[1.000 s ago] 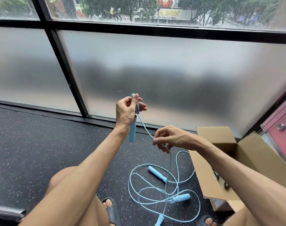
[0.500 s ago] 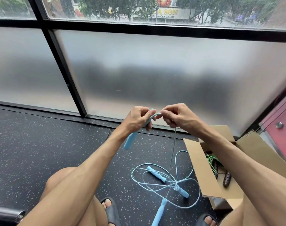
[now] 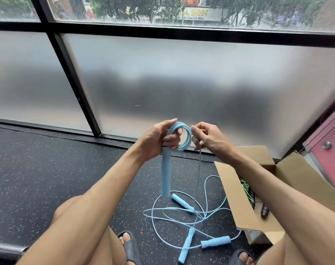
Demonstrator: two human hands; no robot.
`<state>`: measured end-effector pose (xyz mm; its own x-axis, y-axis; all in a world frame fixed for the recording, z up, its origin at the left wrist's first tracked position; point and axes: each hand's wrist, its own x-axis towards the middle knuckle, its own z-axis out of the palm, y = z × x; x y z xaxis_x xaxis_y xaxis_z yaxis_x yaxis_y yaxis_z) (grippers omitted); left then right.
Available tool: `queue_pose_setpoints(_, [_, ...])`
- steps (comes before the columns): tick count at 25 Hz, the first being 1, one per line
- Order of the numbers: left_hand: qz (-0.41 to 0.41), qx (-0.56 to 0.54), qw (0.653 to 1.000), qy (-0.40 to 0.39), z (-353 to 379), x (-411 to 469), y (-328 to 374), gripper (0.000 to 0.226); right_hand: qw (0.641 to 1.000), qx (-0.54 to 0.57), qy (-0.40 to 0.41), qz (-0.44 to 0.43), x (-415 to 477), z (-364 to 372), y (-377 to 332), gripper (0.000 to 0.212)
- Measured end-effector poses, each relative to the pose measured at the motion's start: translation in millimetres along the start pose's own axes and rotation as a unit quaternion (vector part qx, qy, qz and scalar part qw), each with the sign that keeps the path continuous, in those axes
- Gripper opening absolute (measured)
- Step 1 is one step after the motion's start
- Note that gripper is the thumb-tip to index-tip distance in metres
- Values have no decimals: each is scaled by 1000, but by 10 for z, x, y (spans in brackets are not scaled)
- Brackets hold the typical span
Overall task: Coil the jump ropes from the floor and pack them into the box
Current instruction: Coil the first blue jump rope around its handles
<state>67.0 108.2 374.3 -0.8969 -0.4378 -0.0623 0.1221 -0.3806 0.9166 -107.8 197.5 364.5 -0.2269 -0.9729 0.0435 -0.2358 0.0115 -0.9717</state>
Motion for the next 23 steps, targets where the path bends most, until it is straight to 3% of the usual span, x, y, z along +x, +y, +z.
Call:
queue_pose_setpoints(4, [48, -84, 994, 43, -52, -3, 37, 40, 993, 22, -74, 90, -58, 37, 106, 18])
queue_pose_setpoints(9, [107, -95, 982, 123, -36, 35, -27, 42, 971, 26, -160, 174, -140, 28, 157, 16])
queue_pose_setpoints(13, [184, -102, 951, 225, -146, 82, -27, 35, 954, -16, -206, 215, -198, 24, 103, 15])
queue_pose_setpoints(17, [219, -44, 916, 334, -283, 99, -23, 31, 938, -46, -246, 239, -238, 32, 90, 18])
queue_pose_setpoints(23, [255, 157, 845, 443, -342, 96, -14, 28, 931, -101, -286, 204, -257, -14, 22, 16])
